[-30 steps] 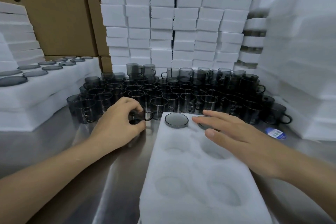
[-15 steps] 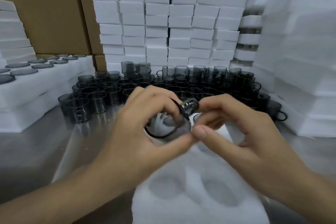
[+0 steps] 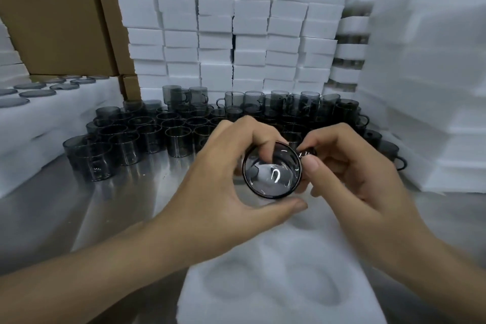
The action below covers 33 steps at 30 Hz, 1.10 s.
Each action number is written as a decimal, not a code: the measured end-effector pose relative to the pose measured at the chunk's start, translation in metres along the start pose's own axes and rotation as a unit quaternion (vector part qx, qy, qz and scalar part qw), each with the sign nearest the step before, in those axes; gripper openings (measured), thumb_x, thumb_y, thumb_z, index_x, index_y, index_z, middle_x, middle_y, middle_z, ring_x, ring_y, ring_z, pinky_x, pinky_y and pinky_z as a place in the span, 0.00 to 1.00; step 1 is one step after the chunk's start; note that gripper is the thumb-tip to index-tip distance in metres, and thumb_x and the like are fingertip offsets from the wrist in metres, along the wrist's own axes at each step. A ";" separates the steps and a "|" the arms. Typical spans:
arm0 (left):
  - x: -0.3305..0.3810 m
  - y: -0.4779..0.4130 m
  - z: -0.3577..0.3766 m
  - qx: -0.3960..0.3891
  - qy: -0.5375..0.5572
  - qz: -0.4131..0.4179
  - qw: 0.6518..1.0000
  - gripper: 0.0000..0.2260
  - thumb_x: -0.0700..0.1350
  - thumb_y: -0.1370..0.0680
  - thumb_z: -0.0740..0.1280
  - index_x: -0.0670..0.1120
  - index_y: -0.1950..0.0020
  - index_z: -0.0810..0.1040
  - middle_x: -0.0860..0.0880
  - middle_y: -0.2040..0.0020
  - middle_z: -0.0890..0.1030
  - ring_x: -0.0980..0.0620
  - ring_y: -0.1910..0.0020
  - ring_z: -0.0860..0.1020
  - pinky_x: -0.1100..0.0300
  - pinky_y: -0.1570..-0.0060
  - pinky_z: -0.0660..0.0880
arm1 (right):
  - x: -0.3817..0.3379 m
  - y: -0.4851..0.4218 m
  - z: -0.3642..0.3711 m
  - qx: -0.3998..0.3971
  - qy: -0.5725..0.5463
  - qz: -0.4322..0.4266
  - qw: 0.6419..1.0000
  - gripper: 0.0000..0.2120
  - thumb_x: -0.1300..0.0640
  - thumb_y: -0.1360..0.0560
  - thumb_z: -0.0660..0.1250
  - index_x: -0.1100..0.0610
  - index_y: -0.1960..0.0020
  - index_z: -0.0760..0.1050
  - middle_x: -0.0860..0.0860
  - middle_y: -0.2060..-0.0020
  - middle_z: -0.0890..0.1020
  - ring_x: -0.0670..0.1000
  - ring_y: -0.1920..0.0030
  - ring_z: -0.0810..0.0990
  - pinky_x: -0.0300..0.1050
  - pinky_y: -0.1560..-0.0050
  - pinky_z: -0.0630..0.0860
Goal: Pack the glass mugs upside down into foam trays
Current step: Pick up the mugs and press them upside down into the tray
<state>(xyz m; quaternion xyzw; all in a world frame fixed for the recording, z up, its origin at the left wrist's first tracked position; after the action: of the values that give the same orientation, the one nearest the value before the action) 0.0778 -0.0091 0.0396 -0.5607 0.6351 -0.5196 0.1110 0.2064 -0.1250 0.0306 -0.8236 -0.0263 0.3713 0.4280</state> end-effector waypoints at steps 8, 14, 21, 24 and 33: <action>-0.013 0.011 -0.007 0.034 0.017 -0.045 0.998 0.31 0.50 0.29 0.84 0.57 0.33 0.71 0.56 0.39 0.80 0.44 0.36 0.79 0.50 0.44 0.77 | -0.010 0.001 0.000 0.035 -0.045 -0.014 0.998 0.03 0.54 0.17 0.65 0.53 0.45 0.76 0.49 0.57 0.82 0.51 0.59 0.84 0.40 0.57 0.77; -0.004 0.012 -0.009 0.059 -0.022 -0.018 0.998 0.27 0.44 0.26 0.80 0.56 0.30 0.76 0.57 0.36 0.79 0.47 0.34 0.79 0.59 0.45 0.78 | -0.019 0.001 -0.001 0.007 0.009 -0.033 0.999 0.07 0.53 0.20 0.66 0.55 0.55 0.74 0.47 0.66 0.78 0.53 0.66 0.80 0.43 0.64 0.75; 0.002 0.013 -0.012 0.067 -0.054 0.007 0.996 0.30 0.42 0.27 0.80 0.49 0.26 0.76 0.57 0.34 0.78 0.43 0.33 0.78 0.52 0.44 0.78 | -0.018 0.004 0.011 -0.062 0.052 -0.037 0.996 0.12 0.52 0.22 0.67 0.58 0.60 0.73 0.48 0.69 0.78 0.52 0.68 0.80 0.50 0.67 0.76; 0.006 0.013 -0.012 0.064 -0.068 0.026 0.995 0.30 0.41 0.28 0.79 0.48 0.26 0.76 0.56 0.33 0.78 0.42 0.33 0.78 0.50 0.44 0.78 | -0.017 0.004 0.011 -0.066 0.059 -0.034 0.996 0.12 0.52 0.22 0.66 0.59 0.60 0.73 0.48 0.68 0.79 0.52 0.66 0.82 0.52 0.68 0.77; -0.002 0.015 -0.013 0.070 -0.033 -0.012 0.997 0.34 0.44 0.26 0.80 0.50 0.22 0.72 0.56 0.32 0.80 0.43 0.31 0.78 0.50 0.43 0.79 | -0.022 0.005 0.007 -0.028 0.032 -0.039 0.998 0.08 0.52 0.20 0.67 0.55 0.54 0.73 0.48 0.66 0.81 0.52 0.68 0.83 0.50 0.68 0.78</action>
<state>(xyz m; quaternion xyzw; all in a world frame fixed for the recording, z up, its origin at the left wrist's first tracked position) 0.0603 -0.0024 0.0327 -0.5760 0.5864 -0.5453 0.1642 0.1842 -0.1312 0.0377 -0.8451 -0.0557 0.3269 0.4194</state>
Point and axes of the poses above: each hand's wrist, its own y-axis away from the middle knuckle, its own z-axis out of the palm, x = y × z, the point moved 7 cm from there along -y, towards the middle knuckle
